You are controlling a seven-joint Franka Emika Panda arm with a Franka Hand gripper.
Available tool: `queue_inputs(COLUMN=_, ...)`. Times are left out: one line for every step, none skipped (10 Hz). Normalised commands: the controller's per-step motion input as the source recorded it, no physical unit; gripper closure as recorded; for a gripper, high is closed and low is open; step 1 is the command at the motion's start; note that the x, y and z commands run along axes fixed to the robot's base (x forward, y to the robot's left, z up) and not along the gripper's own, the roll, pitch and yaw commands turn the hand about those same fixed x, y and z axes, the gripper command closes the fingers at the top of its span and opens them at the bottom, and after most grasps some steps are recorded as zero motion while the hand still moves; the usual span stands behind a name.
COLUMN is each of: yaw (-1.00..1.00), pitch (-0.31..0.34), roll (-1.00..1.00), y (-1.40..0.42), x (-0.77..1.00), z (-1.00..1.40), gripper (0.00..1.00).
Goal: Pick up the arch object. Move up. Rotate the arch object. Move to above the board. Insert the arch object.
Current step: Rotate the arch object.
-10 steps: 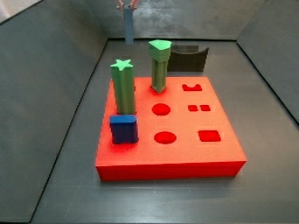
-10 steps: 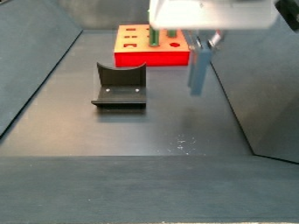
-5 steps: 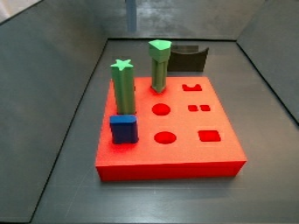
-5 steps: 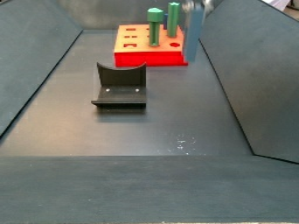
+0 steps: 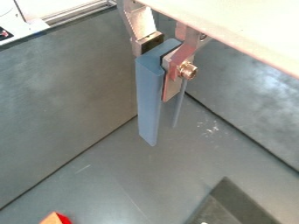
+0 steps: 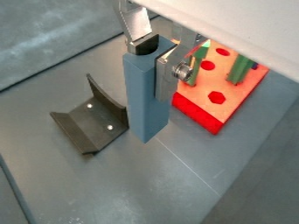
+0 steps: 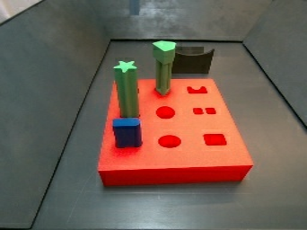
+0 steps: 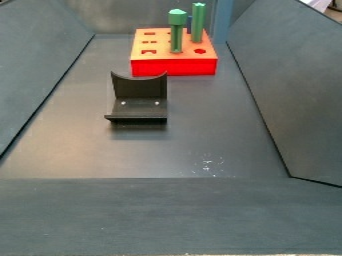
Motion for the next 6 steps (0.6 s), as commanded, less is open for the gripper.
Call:
queue_inputs(yaw=-0.12, pitch=0.01, roll=-0.08, y=0.01, x=0.01, z=-1.0, gripper=1.0)
queue_inputs(yaw=-0.08, pitch=-0.029, roll=-0.06, y=0.01, x=0.02, z=-1.0, gripper=1.0)
queue_inputs(yaw=-0.07, pitch=-0.04, roll=-0.04, y=0.01, x=0.01, z=-1.0, gripper=1.0)
queue_inputs(yaw=-0.05, pitch=-0.055, roll=-0.02, y=0.01, x=0.01, z=-1.0, gripper=1.0)
queue_inputs(yaw=-0.04, pitch=-0.052, roll=-0.01, y=0.01, x=0.02, z=-1.0, gripper=1.0)
queue_inputs(yaw=-0.03, pitch=-0.042, roll=0.01, y=0.02, x=0.02, z=-1.0, gripper=1.0)
